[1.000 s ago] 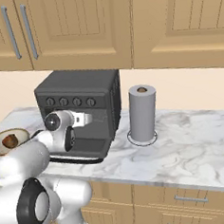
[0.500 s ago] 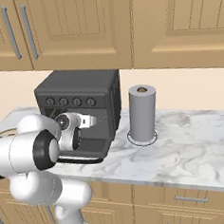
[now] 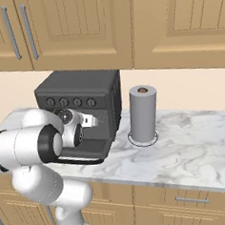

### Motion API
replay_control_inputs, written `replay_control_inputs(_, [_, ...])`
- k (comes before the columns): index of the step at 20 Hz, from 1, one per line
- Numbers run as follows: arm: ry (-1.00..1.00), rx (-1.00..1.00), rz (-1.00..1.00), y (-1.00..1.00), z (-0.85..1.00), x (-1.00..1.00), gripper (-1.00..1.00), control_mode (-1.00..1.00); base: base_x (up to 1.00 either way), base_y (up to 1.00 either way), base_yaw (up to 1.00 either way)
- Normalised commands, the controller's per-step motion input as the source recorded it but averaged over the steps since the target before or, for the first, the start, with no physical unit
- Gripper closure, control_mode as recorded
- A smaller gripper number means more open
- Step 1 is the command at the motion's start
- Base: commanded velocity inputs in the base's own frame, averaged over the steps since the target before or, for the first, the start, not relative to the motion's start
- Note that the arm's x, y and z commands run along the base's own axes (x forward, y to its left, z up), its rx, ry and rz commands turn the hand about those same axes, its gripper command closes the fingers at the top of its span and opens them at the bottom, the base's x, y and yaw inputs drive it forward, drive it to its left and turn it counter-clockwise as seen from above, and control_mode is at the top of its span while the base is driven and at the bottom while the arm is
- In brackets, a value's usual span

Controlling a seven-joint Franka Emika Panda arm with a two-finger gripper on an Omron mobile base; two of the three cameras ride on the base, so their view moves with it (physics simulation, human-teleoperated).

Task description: Pick up the heated bread from the toaster oven and place it in the bowl. Then move the bread bowl to the dining counter.

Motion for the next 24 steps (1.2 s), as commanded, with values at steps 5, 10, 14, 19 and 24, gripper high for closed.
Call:
replay_control_inputs(5, [-0.16, -0.04, 0.00, 0.01, 0.26, -0.07, -1.00, -1.00, 0.00, 0.00, 0.00])
replay_control_inputs(10, [-0.01, 0.00, 0.00, 0.00, 0.04, 0.25, -1.00, -1.00, 0.00, 0.00, 0.00])
replay_control_inputs(14, [0.00, 0.00, 0.00, 0.00, 0.00, 0.34, -1.00, -1.00, 0.00, 0.00, 0.00])
replay_control_inputs(19, [0.00, 0.00, 0.00, 0.00, -0.26, 0.28, -1.00, -1.00, 0.00, 0.00, 0.00])
replay_control_inputs(24, [0.11, 0.01, 0.00, 0.00, -0.26, 0.37, -1.00, -1.00, 0.00, 0.00, 0.00])
